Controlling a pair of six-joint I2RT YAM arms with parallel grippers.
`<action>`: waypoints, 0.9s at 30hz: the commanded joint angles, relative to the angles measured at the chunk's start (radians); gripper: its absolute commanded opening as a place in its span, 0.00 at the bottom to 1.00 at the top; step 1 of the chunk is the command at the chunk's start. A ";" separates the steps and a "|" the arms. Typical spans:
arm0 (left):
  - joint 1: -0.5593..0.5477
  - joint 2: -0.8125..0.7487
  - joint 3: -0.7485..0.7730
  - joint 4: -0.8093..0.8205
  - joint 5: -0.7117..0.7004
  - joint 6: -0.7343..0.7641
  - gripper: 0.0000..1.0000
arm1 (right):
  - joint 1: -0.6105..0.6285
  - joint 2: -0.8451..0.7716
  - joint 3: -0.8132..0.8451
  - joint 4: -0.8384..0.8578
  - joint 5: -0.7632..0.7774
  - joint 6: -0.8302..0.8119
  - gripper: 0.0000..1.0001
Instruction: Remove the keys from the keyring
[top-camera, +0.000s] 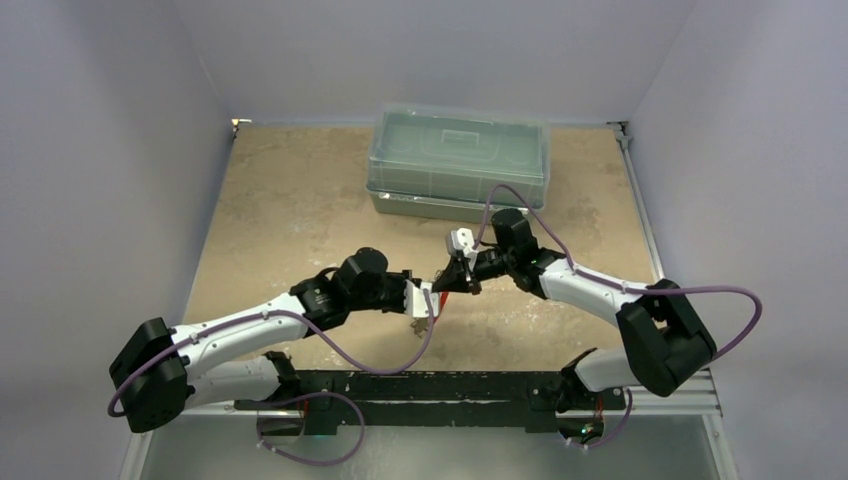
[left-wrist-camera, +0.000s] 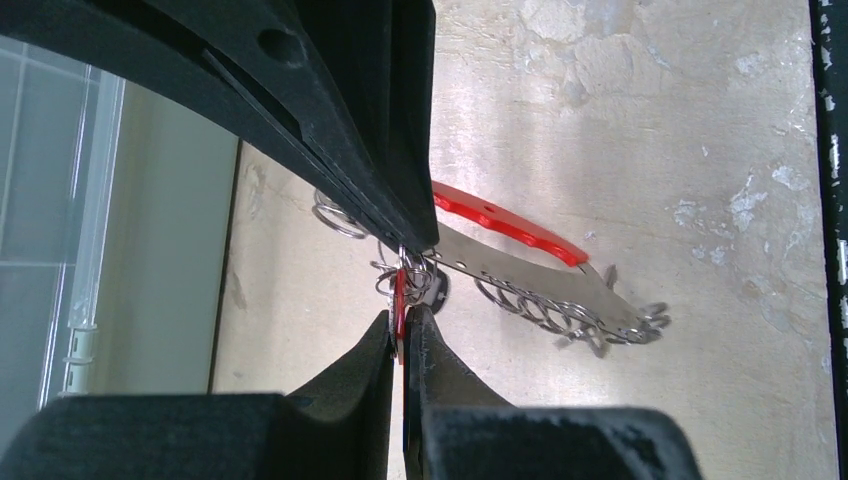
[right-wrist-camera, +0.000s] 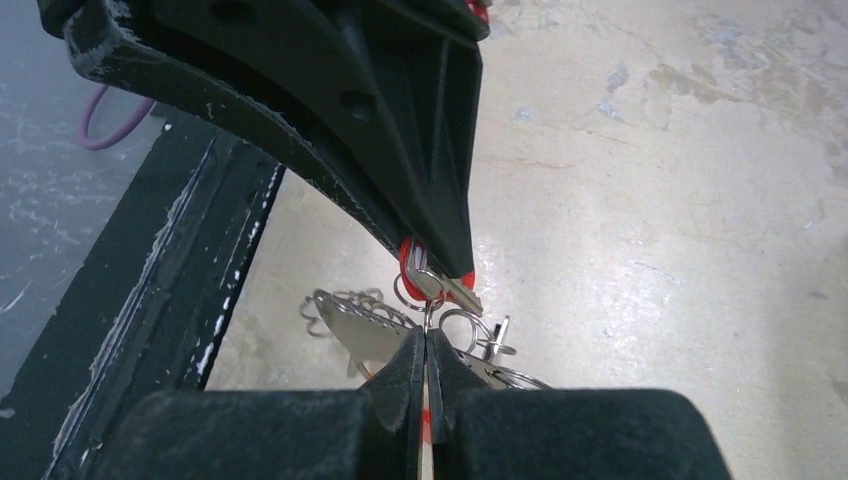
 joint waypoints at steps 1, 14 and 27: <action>0.008 -0.019 -0.009 0.008 -0.004 0.005 0.00 | -0.022 -0.015 -0.007 0.126 -0.051 0.104 0.00; 0.008 -0.009 -0.054 0.002 -0.024 0.017 0.00 | -0.035 -0.004 -0.037 0.329 -0.045 0.269 0.00; 0.007 0.052 -0.083 0.054 -0.005 0.011 0.00 | -0.035 -0.002 -0.069 0.418 -0.037 0.342 0.00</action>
